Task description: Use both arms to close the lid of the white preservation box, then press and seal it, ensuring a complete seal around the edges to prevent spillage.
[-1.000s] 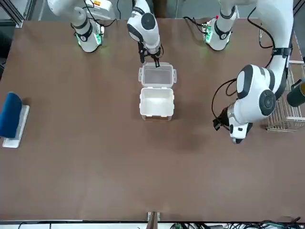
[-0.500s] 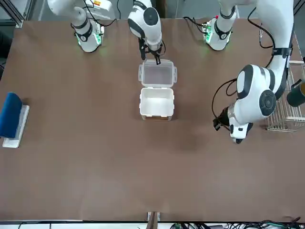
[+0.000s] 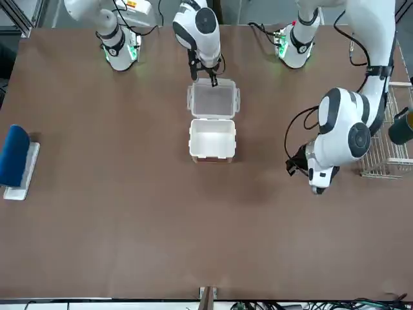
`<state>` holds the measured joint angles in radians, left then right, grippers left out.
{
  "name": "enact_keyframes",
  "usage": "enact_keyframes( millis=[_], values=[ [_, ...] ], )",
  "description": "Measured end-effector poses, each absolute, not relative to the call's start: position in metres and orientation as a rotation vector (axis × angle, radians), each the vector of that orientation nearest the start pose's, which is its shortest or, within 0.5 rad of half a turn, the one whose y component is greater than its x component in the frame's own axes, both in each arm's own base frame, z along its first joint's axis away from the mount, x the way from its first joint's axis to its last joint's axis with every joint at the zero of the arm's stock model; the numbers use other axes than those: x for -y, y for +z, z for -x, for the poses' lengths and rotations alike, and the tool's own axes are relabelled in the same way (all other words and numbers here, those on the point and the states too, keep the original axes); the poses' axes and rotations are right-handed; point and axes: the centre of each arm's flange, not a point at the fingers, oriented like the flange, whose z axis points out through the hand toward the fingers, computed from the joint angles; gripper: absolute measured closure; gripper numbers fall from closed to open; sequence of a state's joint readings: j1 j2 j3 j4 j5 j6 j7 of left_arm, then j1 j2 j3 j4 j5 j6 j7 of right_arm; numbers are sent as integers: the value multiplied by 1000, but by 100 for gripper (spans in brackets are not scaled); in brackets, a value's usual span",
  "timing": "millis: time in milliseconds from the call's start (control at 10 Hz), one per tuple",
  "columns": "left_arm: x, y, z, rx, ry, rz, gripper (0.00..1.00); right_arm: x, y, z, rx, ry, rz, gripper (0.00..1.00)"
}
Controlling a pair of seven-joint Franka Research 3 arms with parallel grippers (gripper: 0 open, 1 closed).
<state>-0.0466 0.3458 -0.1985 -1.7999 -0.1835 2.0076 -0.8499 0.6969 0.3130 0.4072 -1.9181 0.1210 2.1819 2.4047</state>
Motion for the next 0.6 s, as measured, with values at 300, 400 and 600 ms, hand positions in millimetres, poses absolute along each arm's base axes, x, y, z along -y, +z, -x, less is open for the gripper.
enact_keyframes(
  millis=[300,400,600],
  values=[
    [152,350,-606,1121,381,3047,99,-544,364,-296,-2058,357,2432,93],
    [151,350,-607,1125,379,3046,99,-544,370,-301,-2060,361,2419,93],
    [150,351,-607,1128,379,3045,99,-542,382,-309,-2059,361,2398,94]
  ],
)
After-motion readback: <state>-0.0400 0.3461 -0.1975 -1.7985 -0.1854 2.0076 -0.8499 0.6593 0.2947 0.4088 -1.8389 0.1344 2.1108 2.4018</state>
